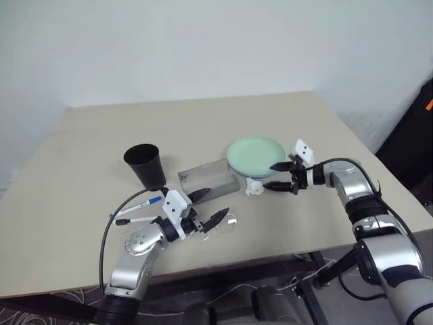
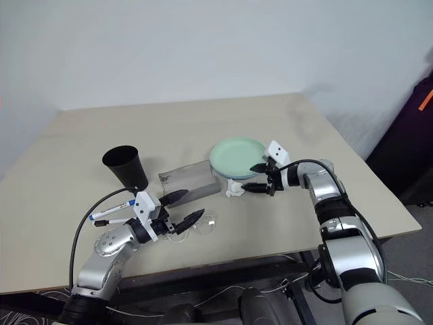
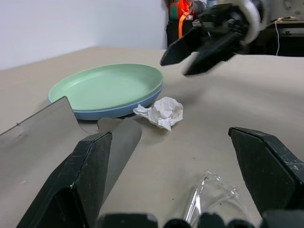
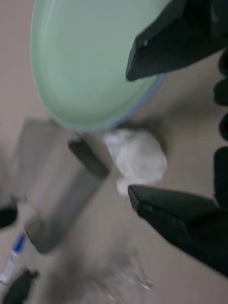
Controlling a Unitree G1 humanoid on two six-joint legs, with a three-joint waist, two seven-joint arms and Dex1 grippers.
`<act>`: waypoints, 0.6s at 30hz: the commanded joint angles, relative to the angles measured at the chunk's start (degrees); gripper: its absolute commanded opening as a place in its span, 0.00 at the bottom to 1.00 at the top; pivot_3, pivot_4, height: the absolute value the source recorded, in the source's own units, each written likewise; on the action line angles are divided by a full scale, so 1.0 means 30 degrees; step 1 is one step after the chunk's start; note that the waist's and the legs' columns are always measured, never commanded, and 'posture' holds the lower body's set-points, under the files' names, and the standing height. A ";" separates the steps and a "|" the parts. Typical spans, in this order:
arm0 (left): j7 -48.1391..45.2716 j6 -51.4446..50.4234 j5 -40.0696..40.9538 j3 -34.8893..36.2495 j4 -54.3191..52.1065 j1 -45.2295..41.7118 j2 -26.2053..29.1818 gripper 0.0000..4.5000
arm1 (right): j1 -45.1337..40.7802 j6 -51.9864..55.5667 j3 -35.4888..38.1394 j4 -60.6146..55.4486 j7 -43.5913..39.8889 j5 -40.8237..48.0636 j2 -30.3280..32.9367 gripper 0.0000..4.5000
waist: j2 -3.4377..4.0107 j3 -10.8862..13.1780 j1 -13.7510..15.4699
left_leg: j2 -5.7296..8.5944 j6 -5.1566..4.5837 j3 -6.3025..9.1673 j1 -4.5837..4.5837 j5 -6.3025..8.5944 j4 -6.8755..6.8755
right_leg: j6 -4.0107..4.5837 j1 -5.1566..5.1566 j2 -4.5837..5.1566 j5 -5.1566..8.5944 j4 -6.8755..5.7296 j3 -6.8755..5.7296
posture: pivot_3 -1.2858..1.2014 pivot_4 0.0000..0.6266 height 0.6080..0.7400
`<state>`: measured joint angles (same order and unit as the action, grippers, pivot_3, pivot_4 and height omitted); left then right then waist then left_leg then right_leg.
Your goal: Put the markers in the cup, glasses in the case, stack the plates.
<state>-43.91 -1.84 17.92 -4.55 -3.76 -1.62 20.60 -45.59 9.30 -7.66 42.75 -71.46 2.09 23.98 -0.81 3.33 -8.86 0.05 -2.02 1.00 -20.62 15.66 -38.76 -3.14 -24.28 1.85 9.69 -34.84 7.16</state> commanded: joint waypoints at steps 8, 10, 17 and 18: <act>-0.0103 0.0240 0.0051 0.0112 -0.0413 -0.0478 -0.0078 0.93 | 0.0531 0.1110 -0.0761 -0.1785 0.1618 -0.0106 -0.0552 0.94 | -0.0001 0.0000 0.0035 | -0.0001 0.0000 -0.0002 0.0003 -0.0001 -0.0013 | 0.0004 0.0001 0.0000 -0.0001 -0.0005 -0.0003 | 0.52 0.00 0.97; -0.0115 0.0233 0.0050 0.0110 -0.0421 -0.0475 -0.0079 0.93 | 0.0481 0.1094 -0.0904 -0.1532 0.1939 -0.0192 -0.0744 0.94 | -0.0001 0.0000 0.0033 | 0.0000 0.0000 -0.0002 0.0003 0.0000 -0.0012 | 0.0004 0.0001 0.0000 -0.0001 -0.0004 -0.0004 | 0.52 0.00 0.97; 0.0021 0.0202 -0.0094 -0.0017 -0.0657 -0.0256 -0.0123 0.93 | 0.0174 0.0768 -0.1539 -0.0355 0.3003 -0.0864 -0.1459 0.94 | -0.0004 -0.0002 0.0031 | 0.0002 0.0000 -0.0001 -0.0003 0.0000 -0.0012 | 0.0004 0.0002 0.0001 -0.0002 0.0000 -0.0003 | 0.52 0.00 0.97; 0.0041 0.0204 -0.0116 -0.0046 -0.0683 -0.0231 -0.0132 0.93 | 0.0077 0.0677 -0.1550 -0.0132 0.3230 -0.0968 -0.1516 0.86 | -0.0004 -0.0002 0.0032 | 0.0002 0.0000 -0.0002 -0.0003 0.0000 -0.0012 | 0.0005 0.0001 0.0000 -0.0002 0.0000 -0.0002 | 0.52 0.00 0.97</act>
<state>-43.91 -1.84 17.75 -4.78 -3.79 -1.66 20.34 -42.78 12.53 -12.58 42.46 -62.97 -0.43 19.47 -0.82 3.32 -8.76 0.05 -2.02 1.00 -20.63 15.66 -38.79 -3.13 -24.27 1.85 9.69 -34.85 7.15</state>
